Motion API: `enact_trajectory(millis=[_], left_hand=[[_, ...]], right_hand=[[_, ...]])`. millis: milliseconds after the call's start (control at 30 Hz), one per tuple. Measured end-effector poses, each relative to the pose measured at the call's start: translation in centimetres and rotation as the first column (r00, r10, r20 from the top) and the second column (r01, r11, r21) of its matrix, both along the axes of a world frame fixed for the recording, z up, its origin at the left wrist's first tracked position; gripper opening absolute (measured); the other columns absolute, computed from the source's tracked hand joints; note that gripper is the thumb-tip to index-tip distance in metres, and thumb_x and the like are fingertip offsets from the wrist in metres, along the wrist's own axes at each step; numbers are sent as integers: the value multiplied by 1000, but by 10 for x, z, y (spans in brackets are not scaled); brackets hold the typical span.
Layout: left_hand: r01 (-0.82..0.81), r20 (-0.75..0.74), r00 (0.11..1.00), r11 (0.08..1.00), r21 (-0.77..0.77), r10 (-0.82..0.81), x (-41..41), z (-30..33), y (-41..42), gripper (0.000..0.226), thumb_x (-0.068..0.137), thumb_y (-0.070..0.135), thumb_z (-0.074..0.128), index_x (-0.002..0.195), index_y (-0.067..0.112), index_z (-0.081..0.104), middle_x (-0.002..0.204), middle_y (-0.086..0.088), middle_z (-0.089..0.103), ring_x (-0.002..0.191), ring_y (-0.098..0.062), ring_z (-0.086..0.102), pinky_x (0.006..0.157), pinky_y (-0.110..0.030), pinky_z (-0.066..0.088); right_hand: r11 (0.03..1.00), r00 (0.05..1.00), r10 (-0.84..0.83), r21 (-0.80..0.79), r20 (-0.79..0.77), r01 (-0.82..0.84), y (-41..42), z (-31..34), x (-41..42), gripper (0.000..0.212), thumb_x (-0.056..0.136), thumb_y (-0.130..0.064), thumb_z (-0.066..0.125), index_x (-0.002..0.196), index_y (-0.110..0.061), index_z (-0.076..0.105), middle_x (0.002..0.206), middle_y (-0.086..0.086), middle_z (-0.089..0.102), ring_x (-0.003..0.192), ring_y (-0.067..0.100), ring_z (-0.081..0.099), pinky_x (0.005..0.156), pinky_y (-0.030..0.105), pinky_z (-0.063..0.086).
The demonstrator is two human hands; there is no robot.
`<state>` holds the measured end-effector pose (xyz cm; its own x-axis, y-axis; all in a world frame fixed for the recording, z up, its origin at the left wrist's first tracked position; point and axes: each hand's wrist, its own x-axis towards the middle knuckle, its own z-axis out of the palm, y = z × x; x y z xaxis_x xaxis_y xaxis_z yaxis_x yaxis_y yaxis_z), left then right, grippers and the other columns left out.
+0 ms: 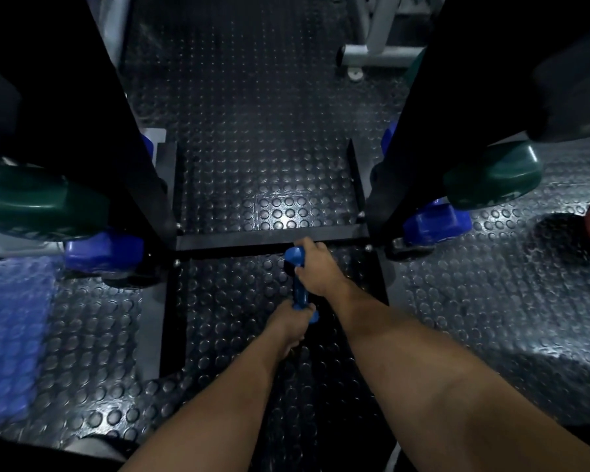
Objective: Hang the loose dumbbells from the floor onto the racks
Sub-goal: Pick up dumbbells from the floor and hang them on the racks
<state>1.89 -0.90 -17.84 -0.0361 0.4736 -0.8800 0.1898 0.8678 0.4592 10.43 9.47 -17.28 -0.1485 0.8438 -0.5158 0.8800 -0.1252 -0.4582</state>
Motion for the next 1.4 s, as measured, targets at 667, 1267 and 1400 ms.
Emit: enact_trajectory(millis=[667, 1267, 1400], left_hand=[[447, -647, 716, 885, 134, -264, -59, 77, 20, 55, 86, 27, 71, 139, 33, 57, 133, -15, 47, 112, -36, 64, 103, -40, 53], [451, -721, 690, 740, 499, 66, -81, 292, 1, 41, 85, 16, 68, 122, 11, 53, 124, -9, 55, 108, -28, 64, 93, -36, 52], [463, -712, 689, 675, 575, 133, -78, 336, -8, 44, 86, 16, 66, 127, 13, 52, 125, -8, 54, 110, -29, 64, 94, -35, 50]], right_hand=[[828, 792, -560, -136, -245, 543, -39, 57, 8, 27, 95, -28, 64, 121, -20, 64, 105, 4, 68, 92, 21, 62, 79, 23, 42], [865, 795, -377, 127, -474, 486, -76, 278, 11, 41, 95, -40, 65, 131, -25, 54, 113, 2, 67, 93, 18, 62, 82, 28, 44], [852, 777, -364, 155, -513, 501, -86, 322, 17, 62, 92, -48, 67, 147, -23, 54, 134, 4, 66, 119, 24, 63, 104, 33, 48]])
